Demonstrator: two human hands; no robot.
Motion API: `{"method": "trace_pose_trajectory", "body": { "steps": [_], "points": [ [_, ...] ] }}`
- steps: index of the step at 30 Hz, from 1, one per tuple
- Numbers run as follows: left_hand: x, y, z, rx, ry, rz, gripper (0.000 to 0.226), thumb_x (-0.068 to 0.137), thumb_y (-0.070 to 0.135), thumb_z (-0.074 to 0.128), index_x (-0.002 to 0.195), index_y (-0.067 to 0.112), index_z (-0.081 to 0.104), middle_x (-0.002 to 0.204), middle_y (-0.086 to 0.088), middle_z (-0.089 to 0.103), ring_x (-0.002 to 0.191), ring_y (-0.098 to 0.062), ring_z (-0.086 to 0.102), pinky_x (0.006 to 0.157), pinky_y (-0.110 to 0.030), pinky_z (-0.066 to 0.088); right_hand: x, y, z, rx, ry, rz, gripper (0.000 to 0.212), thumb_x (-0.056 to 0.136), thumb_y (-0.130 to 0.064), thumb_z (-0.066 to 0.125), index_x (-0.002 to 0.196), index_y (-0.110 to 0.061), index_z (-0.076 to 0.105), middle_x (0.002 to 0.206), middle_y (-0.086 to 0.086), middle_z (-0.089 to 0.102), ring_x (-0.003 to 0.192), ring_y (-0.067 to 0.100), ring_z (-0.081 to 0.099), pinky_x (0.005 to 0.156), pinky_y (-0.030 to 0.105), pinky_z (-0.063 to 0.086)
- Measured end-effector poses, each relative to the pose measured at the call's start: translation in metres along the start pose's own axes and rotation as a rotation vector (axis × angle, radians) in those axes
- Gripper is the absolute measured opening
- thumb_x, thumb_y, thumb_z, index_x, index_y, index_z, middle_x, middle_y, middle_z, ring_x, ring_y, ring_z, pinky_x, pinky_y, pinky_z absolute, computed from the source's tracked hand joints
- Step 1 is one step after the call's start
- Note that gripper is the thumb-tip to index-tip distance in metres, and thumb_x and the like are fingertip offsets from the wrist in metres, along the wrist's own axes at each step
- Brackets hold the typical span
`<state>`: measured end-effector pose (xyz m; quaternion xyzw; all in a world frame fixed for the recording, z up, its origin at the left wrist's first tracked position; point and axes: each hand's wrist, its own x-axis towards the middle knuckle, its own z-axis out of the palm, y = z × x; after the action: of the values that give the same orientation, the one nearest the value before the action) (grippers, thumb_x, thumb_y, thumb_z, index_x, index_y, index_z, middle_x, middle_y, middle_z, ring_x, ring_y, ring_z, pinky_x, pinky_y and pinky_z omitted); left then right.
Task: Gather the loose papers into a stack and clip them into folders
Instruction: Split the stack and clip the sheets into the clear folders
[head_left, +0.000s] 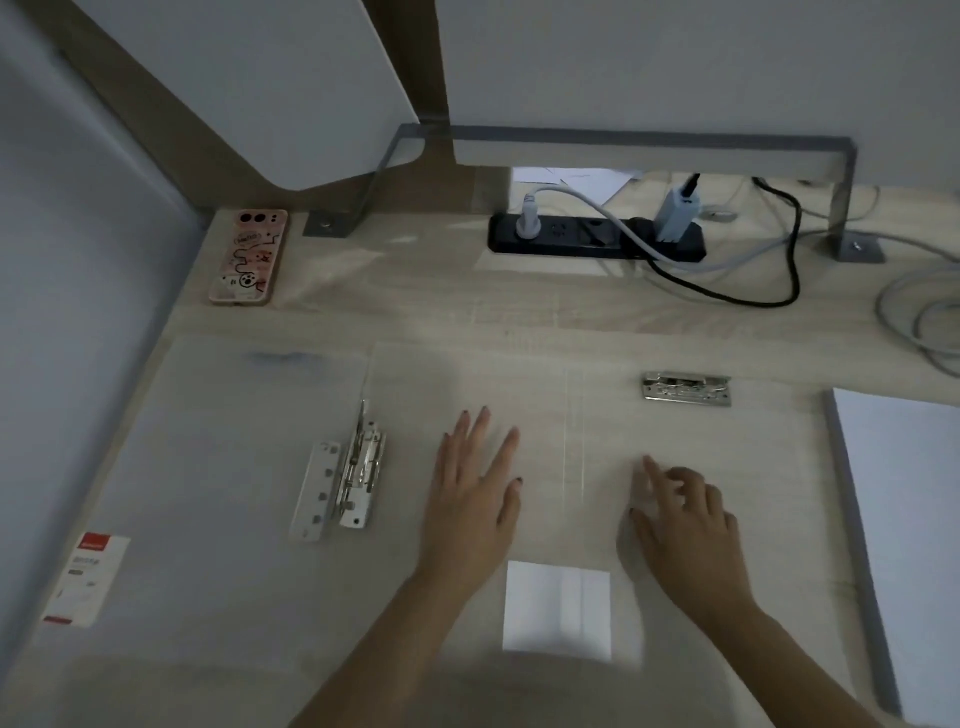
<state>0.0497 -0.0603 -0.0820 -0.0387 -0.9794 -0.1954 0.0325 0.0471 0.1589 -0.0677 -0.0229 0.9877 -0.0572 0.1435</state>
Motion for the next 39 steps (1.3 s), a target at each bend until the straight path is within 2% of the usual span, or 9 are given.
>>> {"method": "trace_pose_trajectory", "body": {
  "steps": [2,6,9,12,22,30,35,37,39],
  "points": [
    [0.011,0.022,0.024,0.054,-0.07,0.122,0.047,0.092,0.032,0.036,0.137,0.021,0.042,0.151,-0.011,0.031,0.142,-0.026,0.014,0.114,-0.04,0.012,0.021,0.009,-0.007,0.044,0.024,0.046,0.065,0.075,-0.02,0.074,0.133,-0.006,0.048,0.102,0.021,0.056,0.083,0.041,0.058,0.057,0.045,0.051],
    [0.038,0.042,0.051,0.148,-0.157,0.162,0.047,0.094,0.037,0.033,0.135,0.02,0.046,0.147,-0.009,0.04,0.139,-0.029,0.03,0.109,-0.042,0.021,0.06,0.013,-0.021,0.076,0.004,0.068,0.065,0.094,-0.031,0.044,0.149,-0.019,0.012,0.124,0.017,0.038,0.109,0.035,0.044,0.081,0.045,0.048],
    [0.039,0.044,0.064,0.154,-0.208,0.125,0.052,0.098,0.043,0.017,0.14,0.02,0.038,0.149,-0.007,0.036,0.141,-0.026,0.022,0.112,-0.043,0.018,0.079,0.015,-0.026,0.117,-0.003,0.075,0.065,0.096,-0.031,0.04,0.15,-0.022,0.005,0.13,0.018,0.034,0.114,0.036,0.041,0.084,0.045,0.045],
    [0.036,0.043,0.066,0.168,-0.202,0.114,0.054,0.097,0.045,0.017,0.143,0.022,0.033,0.152,-0.005,0.03,0.144,-0.025,0.019,0.113,-0.043,0.017,0.087,0.017,-0.023,0.104,-0.032,0.068,0.064,0.097,-0.034,0.037,0.15,-0.025,0.002,0.133,0.018,0.033,0.115,0.035,0.041,0.082,0.044,0.046],
    [0.038,0.046,0.068,0.154,-0.189,0.087,0.054,0.094,0.045,0.031,0.144,0.025,0.031,0.154,-0.002,0.024,0.144,-0.022,0.017,0.114,-0.042,0.018,0.101,0.029,-0.025,0.116,-0.115,0.023,0.058,0.098,-0.034,0.032,0.148,-0.036,0.003,0.135,0.018,0.033,0.119,0.036,0.04,0.079,0.041,0.046],
    [0.038,0.046,0.067,0.158,-0.21,0.082,0.054,0.095,0.046,0.026,0.145,0.025,0.03,0.154,-0.002,0.026,0.144,-0.021,0.017,0.113,-0.043,0.019,0.098,0.032,-0.03,0.221,-0.1,0.011,0.058,0.095,-0.034,0.041,0.146,-0.034,0.014,0.117,0.016,0.045,0.109,0.034,0.048,0.077,0.041,0.047],
    [0.038,0.045,0.068,0.158,-0.21,0.081,0.055,0.095,0.046,0.027,0.146,0.026,0.027,0.155,-0.001,0.022,0.145,-0.02,0.014,0.114,-0.042,0.017,0.111,0.036,-0.043,0.502,0.146,0.033,0.021,0.094,-0.031,0.047,0.112,-0.02,0.044,0.094,0.004,0.056,0.079,0.026,0.055,0.063,0.035,0.044],
    [0.038,0.045,0.069,0.151,-0.204,0.08,0.054,0.094,0.045,0.029,0.145,0.026,0.029,0.155,-0.001,0.023,0.145,-0.02,0.014,0.114,-0.042,0.018,0.119,0.045,-0.045,0.609,0.287,0.177,0.011,0.095,-0.028,0.044,0.1,-0.018,0.045,0.081,0.003,0.059,0.072,0.028,0.056,0.061,0.034,0.041],
    [0.038,0.045,0.069,0.14,-0.198,0.081,0.054,0.094,0.045,0.031,0.144,0.025,0.031,0.155,-0.001,0.025,0.145,-0.019,0.016,0.114,-0.042,0.019,0.123,0.058,-0.046,0.797,0.417,0.383,0.01,0.095,-0.021,0.043,0.102,-0.016,0.047,0.087,0.008,0.061,0.077,0.035,0.061,0.067,0.041,0.048]
  ]
}}
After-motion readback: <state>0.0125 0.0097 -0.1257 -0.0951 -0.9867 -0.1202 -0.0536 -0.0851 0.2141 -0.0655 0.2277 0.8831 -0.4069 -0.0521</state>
